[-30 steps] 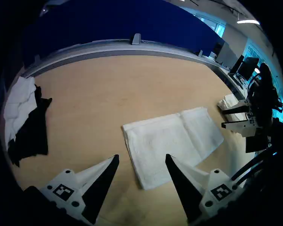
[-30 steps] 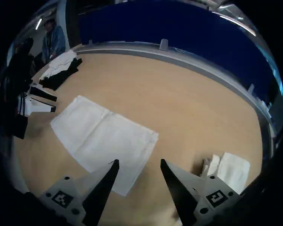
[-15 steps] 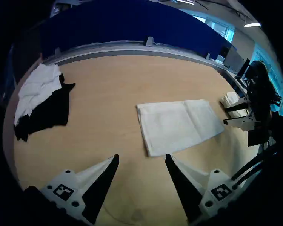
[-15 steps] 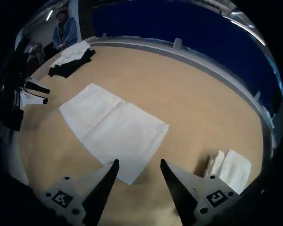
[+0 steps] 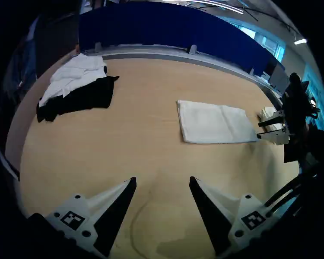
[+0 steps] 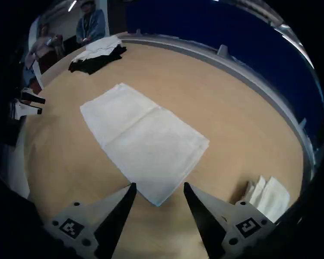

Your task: Fold towel

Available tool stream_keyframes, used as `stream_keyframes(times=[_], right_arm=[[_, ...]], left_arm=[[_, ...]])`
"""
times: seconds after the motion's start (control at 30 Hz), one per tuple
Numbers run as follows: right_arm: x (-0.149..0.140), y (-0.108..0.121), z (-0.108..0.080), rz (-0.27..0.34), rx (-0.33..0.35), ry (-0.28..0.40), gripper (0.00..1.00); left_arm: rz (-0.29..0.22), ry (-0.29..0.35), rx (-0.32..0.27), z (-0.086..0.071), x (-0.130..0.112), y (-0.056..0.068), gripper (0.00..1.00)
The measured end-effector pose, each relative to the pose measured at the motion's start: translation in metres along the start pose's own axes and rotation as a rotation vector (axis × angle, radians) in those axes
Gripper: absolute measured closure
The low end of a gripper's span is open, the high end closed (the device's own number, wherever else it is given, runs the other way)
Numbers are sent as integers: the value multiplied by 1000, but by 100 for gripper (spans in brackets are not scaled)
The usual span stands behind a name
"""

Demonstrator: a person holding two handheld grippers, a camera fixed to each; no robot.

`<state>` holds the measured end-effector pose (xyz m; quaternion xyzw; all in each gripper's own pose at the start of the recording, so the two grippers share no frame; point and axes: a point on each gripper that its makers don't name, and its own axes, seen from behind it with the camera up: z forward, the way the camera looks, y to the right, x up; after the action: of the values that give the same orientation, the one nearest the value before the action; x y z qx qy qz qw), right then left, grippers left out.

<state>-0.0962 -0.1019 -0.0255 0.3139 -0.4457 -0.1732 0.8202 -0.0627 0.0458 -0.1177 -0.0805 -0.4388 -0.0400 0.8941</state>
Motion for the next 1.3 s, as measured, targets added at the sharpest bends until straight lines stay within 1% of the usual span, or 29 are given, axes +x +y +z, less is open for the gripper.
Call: stream_keyframes(times=[0.17,0.27,0.43,0.57,0.67,0.8,0.97,1.17,1.3], right_arm=[[-7,-4,3,-18,11,-21,15],[-11,-5,4,-24,12,-30,15],[-18,-7,6,-36,16,-45,16],[-24,-6,8,-44,16,-56,18],[-27,-6,10,-42,22,-62,23],[-30,-7,11,-39,28,-70,33],[-35,-8,11,-40,38,-78,49],[-35,-4,12,-19,35,-75,78],[-35,-3,12,-6,41,-74,92]], left_arm=[[-29,0,24,-15,-16,-7,9],[-47,3,33,-22,-21,-11,9],[-61,5,47,-31,-28,-18,9],[-68,3,55,-38,-34,-22,9],[-74,3,59,-41,-38,-24,9],[-84,1,63,-44,-42,-27,9],[-92,0,63,-46,-46,-28,9],[-91,-2,62,-45,-48,-28,9],[-93,-3,58,-46,-48,-27,9]])
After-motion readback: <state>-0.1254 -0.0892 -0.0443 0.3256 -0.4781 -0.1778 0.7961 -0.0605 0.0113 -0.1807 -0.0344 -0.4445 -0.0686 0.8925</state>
